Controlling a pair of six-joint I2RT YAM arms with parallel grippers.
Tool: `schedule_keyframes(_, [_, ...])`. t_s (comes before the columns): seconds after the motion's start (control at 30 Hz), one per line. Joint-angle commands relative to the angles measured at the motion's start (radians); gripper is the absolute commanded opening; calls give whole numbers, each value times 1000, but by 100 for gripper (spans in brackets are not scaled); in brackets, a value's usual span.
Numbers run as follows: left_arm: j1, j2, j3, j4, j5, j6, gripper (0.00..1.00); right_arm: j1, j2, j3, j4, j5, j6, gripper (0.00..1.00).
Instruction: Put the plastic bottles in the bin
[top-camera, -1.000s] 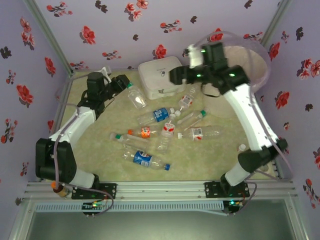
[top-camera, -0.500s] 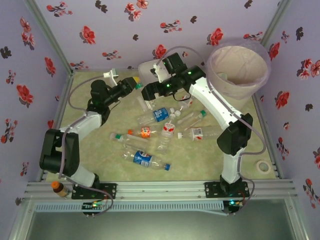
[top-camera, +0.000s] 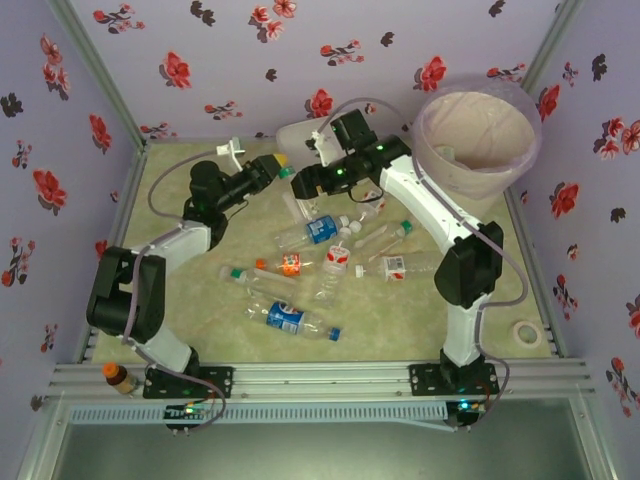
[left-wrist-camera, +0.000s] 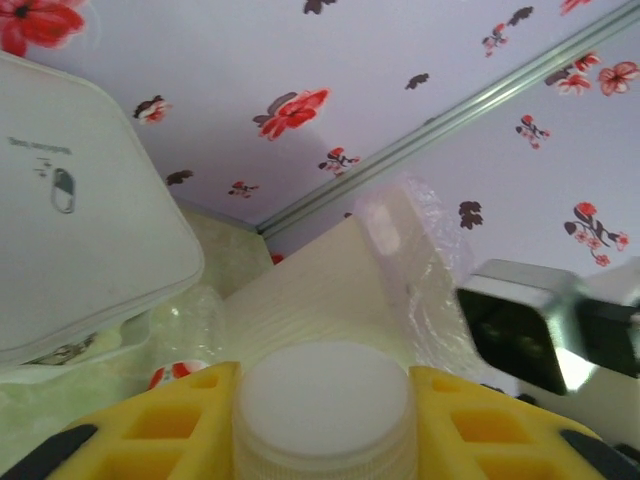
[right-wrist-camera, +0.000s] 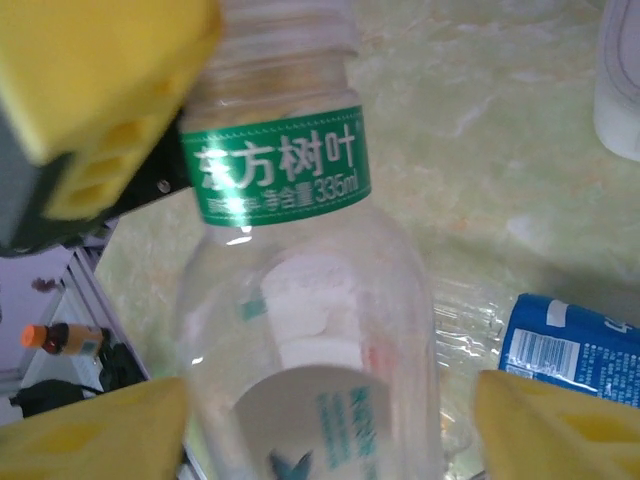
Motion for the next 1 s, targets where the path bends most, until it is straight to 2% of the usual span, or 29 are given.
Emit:
schedule_keyframes(0.0, [-14,6,45,84,25,-25,0,-6,22,-16,22,-31,-7,83])
schedule_keyframes(0.07, [-17,9,48,72,25,-13,0,-12,20,-21,26,-45,-6,81])
schedule_keyframes(0.13, [-19,12,51,59,25,-3,0,-16,17,-26,35,-57,-1,75])
schedule_keyframes(0.27, [-21,23,54,77,25,-33,0,-60,-41,-95,131,-82,69,48])
schedule_keyframes(0.33, [-22,25,58,62,25,-33,0,-87,-78,-137,176,-96,105,42])
schedule_keyframes(0.37, [-23,24,62,49,24,-26,7,-96,-89,-142,173,-95,108,41])
schedule_keyframes(0.5, [-18,20,83,-34,21,9,54,-110,-109,-78,62,-35,49,39])
schedule_keyframes(0.53, [-13,15,85,-58,18,18,60,-115,-116,-53,30,-5,31,38])
schedule_keyframes(0.63, [0,-17,78,-137,-17,45,93,-151,-158,22,-46,108,-17,32])
schedule_keyframes(0.67, [3,-34,76,-189,-36,66,99,-170,-175,48,-71,155,-33,30])
schedule_keyframes(0.73, [7,-73,81,-332,-87,134,100,-208,-202,106,-132,265,-71,26])
schedule_keyframes(0.87, [6,-141,158,-753,-256,301,100,-303,-236,225,-225,499,-142,16])
schedule_keyframes(0.97, [2,-173,188,-934,-368,371,100,-387,-222,312,-288,658,-169,5])
